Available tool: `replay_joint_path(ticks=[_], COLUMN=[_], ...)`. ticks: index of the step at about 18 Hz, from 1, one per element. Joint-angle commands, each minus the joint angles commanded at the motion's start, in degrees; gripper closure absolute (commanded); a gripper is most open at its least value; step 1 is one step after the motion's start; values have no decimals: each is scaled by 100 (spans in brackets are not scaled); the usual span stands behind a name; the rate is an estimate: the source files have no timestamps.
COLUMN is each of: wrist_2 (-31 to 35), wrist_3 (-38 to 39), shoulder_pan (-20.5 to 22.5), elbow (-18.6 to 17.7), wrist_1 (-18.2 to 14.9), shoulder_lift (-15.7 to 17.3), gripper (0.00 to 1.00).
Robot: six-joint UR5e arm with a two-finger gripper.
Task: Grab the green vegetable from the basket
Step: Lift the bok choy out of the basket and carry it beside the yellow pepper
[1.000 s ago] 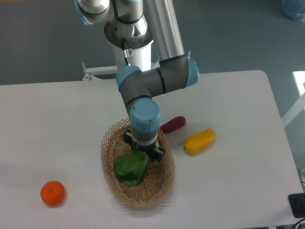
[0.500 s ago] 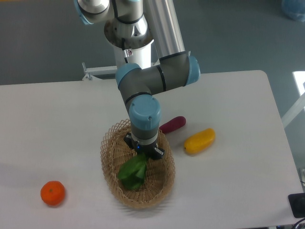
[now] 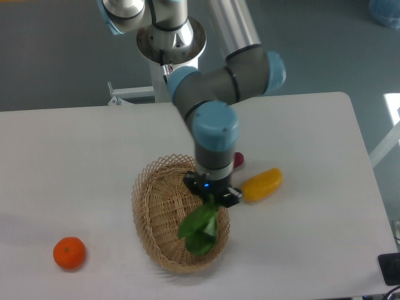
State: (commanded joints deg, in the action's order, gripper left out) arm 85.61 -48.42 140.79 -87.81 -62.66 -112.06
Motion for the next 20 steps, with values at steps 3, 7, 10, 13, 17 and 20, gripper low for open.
replay_joint_path(ticks=[3, 7, 10, 13, 17, 20], wrist_2=[0, -44, -44, -44, 0, 0], wrist_3=[-333, -931, -1300, -1731, -2039, -2197], shoulder_pan=[246, 536, 721, 914, 1029, 1108], elbow=[159, 176, 317, 492, 616, 756], wrist_1=[-80, -150, -430, -799, -853, -862], shoulder_lift=[-9, 17, 26, 26, -26, -79], gripper=[89, 88, 85, 85, 85, 83])
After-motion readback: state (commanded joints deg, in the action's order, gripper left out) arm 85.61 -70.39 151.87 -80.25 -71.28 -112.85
